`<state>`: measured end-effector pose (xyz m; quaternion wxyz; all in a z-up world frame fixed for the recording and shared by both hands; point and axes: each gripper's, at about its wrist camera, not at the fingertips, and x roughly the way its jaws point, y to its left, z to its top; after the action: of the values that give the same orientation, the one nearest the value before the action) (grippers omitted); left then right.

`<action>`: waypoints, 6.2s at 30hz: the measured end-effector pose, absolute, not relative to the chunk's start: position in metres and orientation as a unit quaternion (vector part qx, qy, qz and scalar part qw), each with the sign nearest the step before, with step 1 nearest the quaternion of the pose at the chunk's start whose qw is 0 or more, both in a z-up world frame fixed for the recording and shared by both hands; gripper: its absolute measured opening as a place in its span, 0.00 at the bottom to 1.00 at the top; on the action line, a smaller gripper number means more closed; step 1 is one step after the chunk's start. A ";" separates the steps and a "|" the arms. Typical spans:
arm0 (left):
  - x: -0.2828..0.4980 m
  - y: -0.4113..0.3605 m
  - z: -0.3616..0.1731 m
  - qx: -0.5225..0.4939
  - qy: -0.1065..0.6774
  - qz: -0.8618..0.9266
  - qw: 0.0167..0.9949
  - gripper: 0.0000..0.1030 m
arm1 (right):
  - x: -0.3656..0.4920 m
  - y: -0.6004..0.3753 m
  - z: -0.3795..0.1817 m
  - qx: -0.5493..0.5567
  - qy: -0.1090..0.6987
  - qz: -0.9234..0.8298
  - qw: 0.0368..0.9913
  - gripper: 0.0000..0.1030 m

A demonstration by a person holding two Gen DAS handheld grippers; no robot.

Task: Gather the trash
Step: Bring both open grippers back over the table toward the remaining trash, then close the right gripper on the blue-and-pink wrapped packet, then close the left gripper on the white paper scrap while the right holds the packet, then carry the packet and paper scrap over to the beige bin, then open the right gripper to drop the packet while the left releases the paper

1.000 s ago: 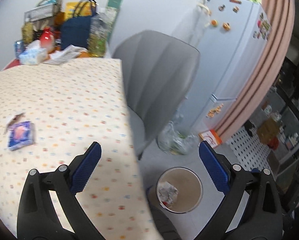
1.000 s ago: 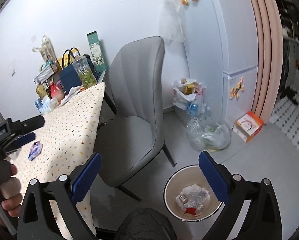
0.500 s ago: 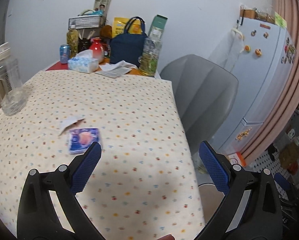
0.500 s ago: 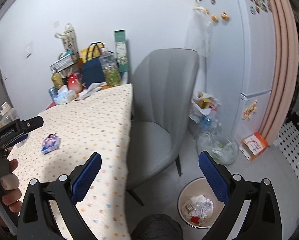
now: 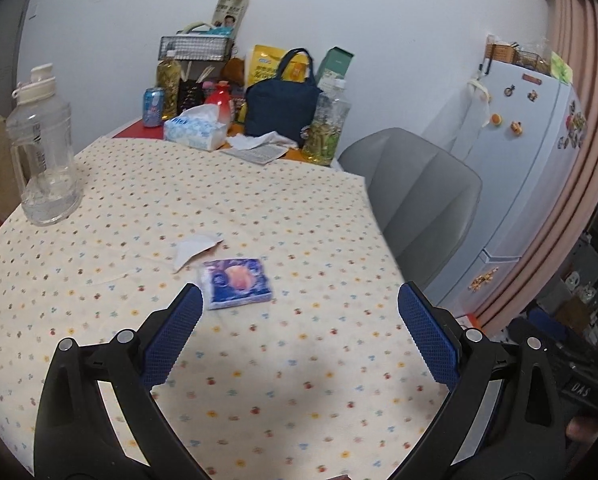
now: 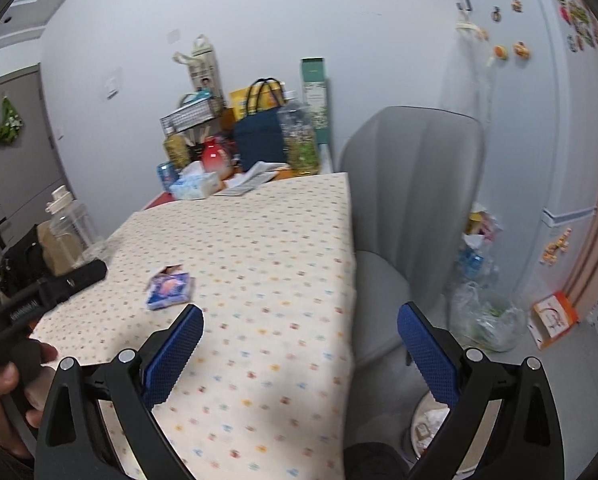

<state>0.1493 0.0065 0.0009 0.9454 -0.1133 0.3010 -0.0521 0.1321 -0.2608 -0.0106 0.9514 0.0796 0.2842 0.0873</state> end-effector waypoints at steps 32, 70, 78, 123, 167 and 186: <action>0.157 0.151 -0.050 -0.203 0.318 0.066 0.924 0.94 | 0.265 -0.083 -0.064 -0.003 0.410 0.232 0.882 0.71; 0.268 0.105 -0.053 -0.101 0.410 0.023 0.906 0.79 | 0.280 -0.111 -0.062 0.043 0.404 0.215 0.888 0.21; 0.307 0.082 -0.068 -0.063 0.462 0.004 0.884 0.77 | 0.268 -0.151 -0.055 0.069 0.394 0.201 0.894 0.21; 0.239 -0.026 -0.015 -0.099 0.392 -0.140 0.904 0.42 | 0.187 -0.310 -0.038 0.168 0.344 0.090 0.919 0.22; 0.232 -0.248 -0.099 -0.014 0.469 -0.238 0.851 0.42 | 0.128 -0.506 -0.173 0.277 0.398 -0.077 0.871 0.34; 0.227 -0.332 -0.125 0.043 0.498 -0.271 0.823 0.42 | 0.089 -0.566 -0.189 0.318 0.367 -0.118 0.866 0.65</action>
<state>0.2269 -0.3320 -0.1245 0.8226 0.0426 0.4980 -0.2713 0.0893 -0.5664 -0.1890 0.8663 0.3182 0.3665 -0.1181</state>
